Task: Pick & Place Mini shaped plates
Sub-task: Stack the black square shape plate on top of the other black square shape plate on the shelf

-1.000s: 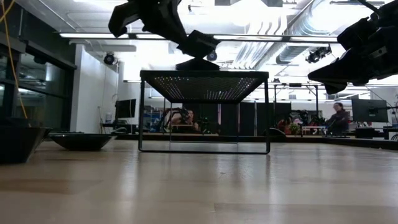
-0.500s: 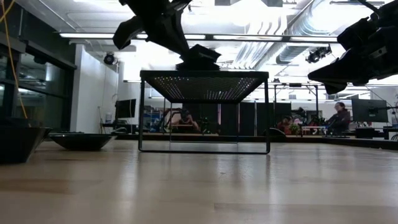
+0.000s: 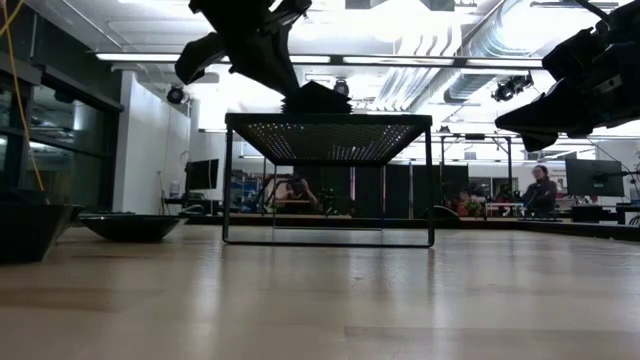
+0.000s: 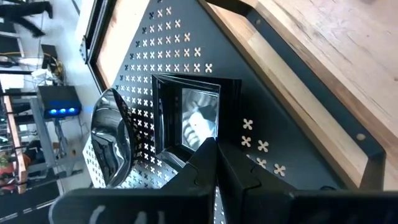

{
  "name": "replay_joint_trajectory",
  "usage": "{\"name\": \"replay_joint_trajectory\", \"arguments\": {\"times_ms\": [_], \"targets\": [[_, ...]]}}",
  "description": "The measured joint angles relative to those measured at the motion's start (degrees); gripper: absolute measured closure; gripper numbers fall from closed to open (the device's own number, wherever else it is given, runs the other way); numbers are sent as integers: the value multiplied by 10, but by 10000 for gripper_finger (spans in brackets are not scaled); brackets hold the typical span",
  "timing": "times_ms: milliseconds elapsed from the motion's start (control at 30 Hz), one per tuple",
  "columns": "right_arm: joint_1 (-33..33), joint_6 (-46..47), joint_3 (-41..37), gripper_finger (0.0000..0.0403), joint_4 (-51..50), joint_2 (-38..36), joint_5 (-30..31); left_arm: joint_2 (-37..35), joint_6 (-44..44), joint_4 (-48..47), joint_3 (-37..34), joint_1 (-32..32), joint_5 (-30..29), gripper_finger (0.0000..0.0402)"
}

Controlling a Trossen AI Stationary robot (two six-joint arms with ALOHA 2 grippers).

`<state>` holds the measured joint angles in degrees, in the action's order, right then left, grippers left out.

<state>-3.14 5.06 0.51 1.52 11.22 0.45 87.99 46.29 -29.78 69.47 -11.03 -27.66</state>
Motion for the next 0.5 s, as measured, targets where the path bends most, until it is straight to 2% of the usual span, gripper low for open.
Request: {"name": "replay_joint_trajectory", "arguments": {"times_ms": [500], "targets": [[0,0,0,391,0,0,0,0,4,-4,0,1,13,389]]}}
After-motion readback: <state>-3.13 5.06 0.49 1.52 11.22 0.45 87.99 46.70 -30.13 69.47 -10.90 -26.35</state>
